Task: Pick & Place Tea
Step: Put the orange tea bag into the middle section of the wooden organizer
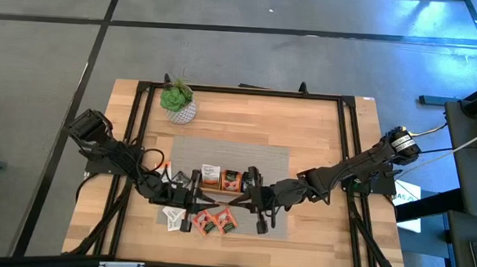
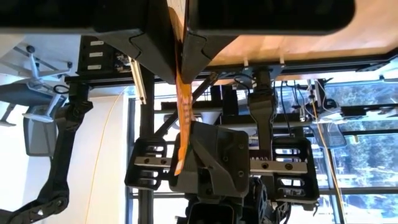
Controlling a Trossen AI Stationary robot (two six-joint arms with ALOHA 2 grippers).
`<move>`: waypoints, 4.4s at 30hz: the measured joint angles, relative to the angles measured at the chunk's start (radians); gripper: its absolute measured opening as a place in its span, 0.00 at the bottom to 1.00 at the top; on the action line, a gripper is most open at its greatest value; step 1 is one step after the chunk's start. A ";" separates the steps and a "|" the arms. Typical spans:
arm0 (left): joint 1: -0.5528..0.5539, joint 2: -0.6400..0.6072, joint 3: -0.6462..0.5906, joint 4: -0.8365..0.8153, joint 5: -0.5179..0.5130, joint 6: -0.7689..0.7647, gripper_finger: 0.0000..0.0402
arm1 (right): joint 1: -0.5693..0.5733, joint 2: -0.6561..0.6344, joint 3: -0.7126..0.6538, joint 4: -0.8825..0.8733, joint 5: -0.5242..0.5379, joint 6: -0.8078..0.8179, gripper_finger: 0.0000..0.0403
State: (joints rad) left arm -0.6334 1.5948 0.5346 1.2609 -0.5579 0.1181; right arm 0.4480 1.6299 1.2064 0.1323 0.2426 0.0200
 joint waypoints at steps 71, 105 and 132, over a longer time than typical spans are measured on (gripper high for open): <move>-0.268 -0.146 -0.019 -0.039 -0.662 0.086 0.21 | -0.097 0.308 0.000 -0.260 0.287 0.105 0.22; -0.011 0.278 0.426 -1.161 0.036 -0.785 0.21 | 0.093 0.387 0.000 -0.139 0.034 -0.383 0.33; -0.017 0.336 0.441 -1.271 0.026 -0.943 0.20 | 0.107 0.463 0.000 -0.062 -0.006 -0.528 0.33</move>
State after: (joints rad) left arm -0.6502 1.9308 0.9761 -0.0102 -0.5314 -0.8249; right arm 0.5547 2.0924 1.2068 0.0698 0.2361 -0.5076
